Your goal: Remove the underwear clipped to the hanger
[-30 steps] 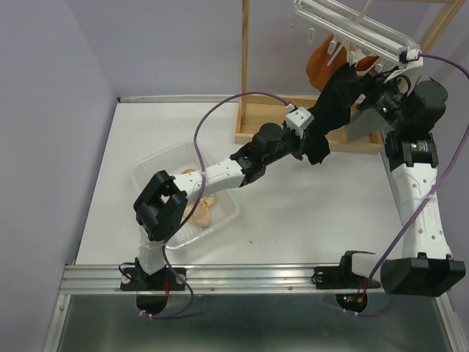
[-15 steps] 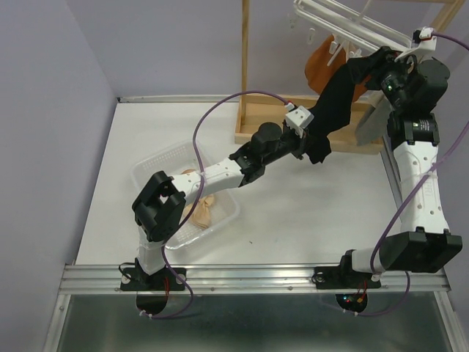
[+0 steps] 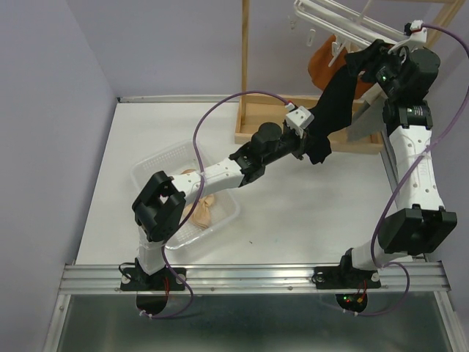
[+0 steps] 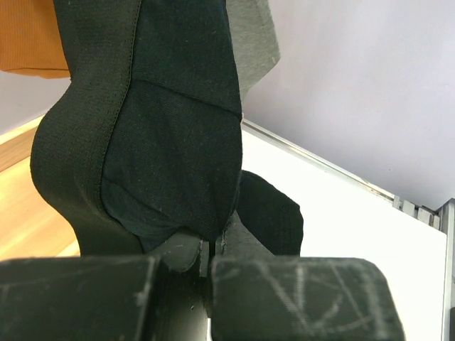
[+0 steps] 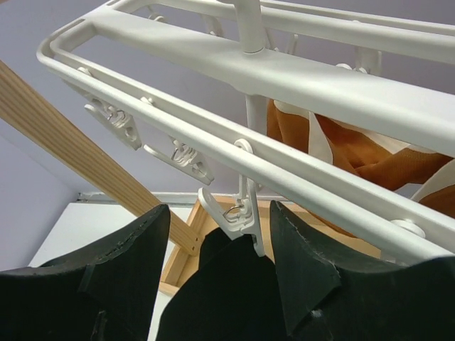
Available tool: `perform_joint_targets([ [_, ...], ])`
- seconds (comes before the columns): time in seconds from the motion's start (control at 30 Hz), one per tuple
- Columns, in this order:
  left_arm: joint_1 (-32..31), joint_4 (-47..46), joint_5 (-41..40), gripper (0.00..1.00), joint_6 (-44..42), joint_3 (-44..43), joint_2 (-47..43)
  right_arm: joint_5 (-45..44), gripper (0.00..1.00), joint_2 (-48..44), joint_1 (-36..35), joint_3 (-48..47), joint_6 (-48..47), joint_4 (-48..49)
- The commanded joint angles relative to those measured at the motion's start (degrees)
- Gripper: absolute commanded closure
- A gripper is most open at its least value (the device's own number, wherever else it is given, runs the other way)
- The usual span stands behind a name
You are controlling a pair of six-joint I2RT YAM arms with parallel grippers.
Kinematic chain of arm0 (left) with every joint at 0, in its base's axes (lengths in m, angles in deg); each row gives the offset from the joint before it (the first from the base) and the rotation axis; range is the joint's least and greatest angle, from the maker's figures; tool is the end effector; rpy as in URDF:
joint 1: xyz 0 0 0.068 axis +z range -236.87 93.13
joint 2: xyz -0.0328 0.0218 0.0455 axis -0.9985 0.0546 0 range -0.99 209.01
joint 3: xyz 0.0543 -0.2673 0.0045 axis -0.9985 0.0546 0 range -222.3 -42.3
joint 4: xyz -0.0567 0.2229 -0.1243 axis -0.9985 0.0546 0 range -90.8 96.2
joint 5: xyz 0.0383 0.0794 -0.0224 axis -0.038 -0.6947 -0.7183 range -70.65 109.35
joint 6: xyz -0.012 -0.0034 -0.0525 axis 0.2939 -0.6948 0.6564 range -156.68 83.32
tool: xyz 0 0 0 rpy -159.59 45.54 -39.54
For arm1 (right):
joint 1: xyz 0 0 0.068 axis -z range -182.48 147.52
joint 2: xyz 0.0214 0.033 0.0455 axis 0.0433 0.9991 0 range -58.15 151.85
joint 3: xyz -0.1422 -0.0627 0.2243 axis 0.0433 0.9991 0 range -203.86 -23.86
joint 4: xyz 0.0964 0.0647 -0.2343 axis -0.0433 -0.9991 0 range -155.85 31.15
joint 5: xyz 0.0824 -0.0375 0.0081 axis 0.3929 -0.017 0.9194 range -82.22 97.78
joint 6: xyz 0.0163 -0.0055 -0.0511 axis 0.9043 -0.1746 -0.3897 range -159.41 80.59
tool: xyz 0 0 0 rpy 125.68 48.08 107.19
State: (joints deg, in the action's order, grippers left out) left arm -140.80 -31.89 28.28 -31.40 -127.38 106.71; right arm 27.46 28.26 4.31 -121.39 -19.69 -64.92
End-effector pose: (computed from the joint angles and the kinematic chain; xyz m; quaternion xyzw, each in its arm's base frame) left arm 0.2649 -0.3730 0.3423 0.3218 0.5689 -0.4173 0.6314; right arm 0.3384 -0.0282 0.4927 0.0298 0.6765 0.1966 0.7091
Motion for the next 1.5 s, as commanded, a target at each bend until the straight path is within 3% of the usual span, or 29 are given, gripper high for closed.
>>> perform_joint_targets([
  [0.0, -0.5, -4.2, 0.9, 1.00, -1.0, -0.4, -4.3, -0.9, 0.37, 0.3, 0.3, -4.8, -1.4, 1.4],
  [0.73, -0.6, -4.2, 2.0, 1.00, -1.1, -1.1, -4.1, -0.9, 0.42, 7.4, 0.3, -11.8, -3.0, 1.3],
  [0.9, -0.6, -4.2, 2.0, 1.00, -1.1, -1.1, -3.9, -0.8, 0.58, 8.3, 0.3, -13.1, -2.9, 1.4],
  [1.07, -0.6, -4.2, 1.7, 1.00, -1.1, -0.9, -4.2, -0.3, 0.97, 8.4, 0.3, -13.0, -3.5, 1.5],
  [1.1, -0.7, -4.2, 1.7, 1.00, -1.1, -0.9, -4.2, -0.3, 0.99, 8.3, 0.3, -12.9, -3.5, 1.4],
  [1.27, -0.7, -4.1, 0.7, 1.00, -1.3, 0.0, -5.1, -0.1, 0.99, 7.4, 0.3, -11.3, -4.2, 1.5],
  [1.33, -0.7, -3.6, -0.1, 1.00, -2.4, 0.9, -6.2, 0.1, 0.85, 6.8, 0.3, -10.4, -4.5, 1.5],
  [1.37, -0.7, -2.8, -0.6, 1.00, -2.8, 1.2, -7.7, 0.1, 0.67, 6.3, 0.3, -9.7, -4.7, 1.5],
  [1.47, -0.6, -0.3, -2.5, 1.00, -4.8, 3.6, -12.1, 1.1, 0.41, 3.3, 0.3, -5.4, -6.3, 1.6],
])
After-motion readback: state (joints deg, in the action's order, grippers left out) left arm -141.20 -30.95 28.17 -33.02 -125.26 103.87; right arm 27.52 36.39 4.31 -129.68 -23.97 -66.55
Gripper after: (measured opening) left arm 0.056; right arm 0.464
